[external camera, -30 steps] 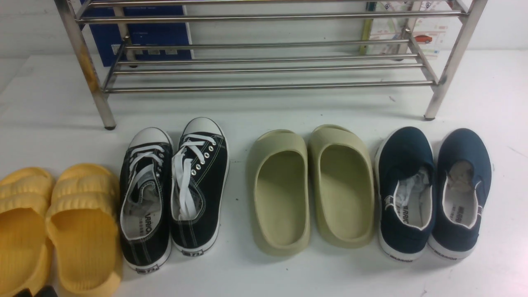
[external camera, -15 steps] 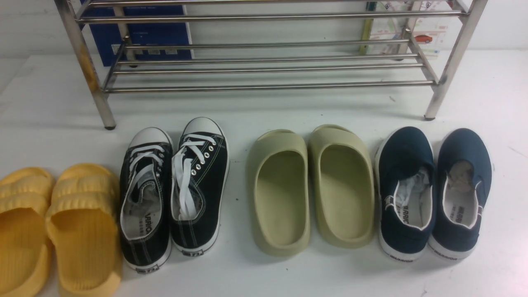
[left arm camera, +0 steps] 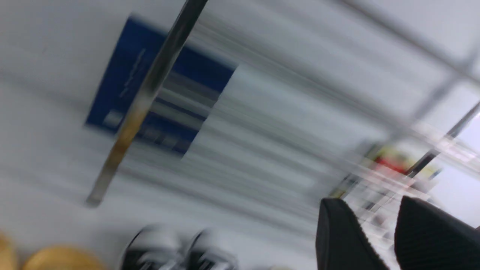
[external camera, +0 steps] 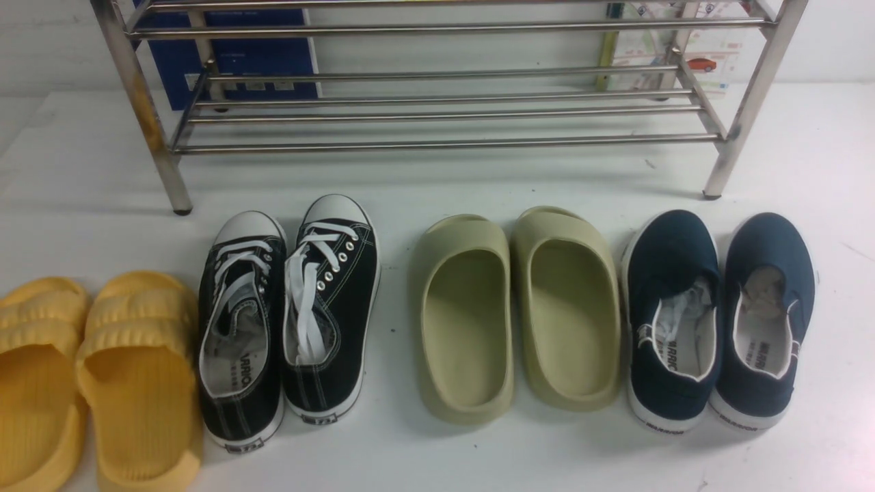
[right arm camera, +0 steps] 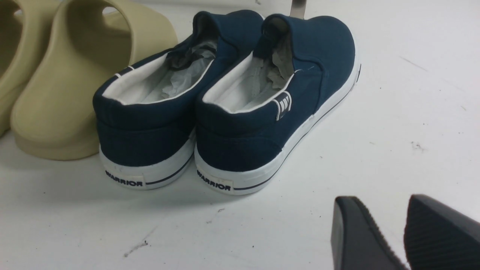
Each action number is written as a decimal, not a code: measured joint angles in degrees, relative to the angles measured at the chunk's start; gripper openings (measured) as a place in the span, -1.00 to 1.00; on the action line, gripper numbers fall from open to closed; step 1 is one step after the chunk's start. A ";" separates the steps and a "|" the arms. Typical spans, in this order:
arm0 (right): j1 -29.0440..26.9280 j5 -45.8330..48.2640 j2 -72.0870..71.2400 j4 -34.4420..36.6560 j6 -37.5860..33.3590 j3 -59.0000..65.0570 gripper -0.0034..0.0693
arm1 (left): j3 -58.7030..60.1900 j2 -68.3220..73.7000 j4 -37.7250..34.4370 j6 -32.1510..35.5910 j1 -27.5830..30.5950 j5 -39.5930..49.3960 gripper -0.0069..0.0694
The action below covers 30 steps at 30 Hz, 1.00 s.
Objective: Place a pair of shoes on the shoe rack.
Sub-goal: Use the left arm to grab the shoe closest to it
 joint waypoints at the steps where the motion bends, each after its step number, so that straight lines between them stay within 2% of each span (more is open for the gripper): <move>1: 0.00 0.00 0.00 0.00 0.00 0.00 -0.25 | 0.00 2.68 0.76 0.37 0.00 3.14 -0.19; 5: 0.00 0.00 0.00 0.00 0.00 0.00 -0.25 | 0.00 11.95 0.39 0.82 0.00 10.17 -0.19; 7: 0.00 0.00 0.00 0.00 0.00 0.00 -0.25 | -0.11 19.64 -3.34 1.65 0.00 13.90 -0.19; 12: 0.00 0.00 0.00 0.00 0.00 0.00 -0.25 | -0.11 32.62 -8.59 6.85 0.00 15.64 -0.19; 17: 0.00 0.00 0.00 0.00 0.00 0.00 -0.25 | -0.11 41.07 -7.71 8.35 0.00 13.48 -0.19; 21: 0.00 0.00 0.00 0.00 0.00 0.00 -0.25 | -0.16 46.24 -3.89 8.52 0.00 9.92 -0.17; 30: 0.00 0.00 0.00 0.00 0.00 0.00 -0.25 | -0.49 54.70 -2.81 10.20 0.00 2.50 -0.18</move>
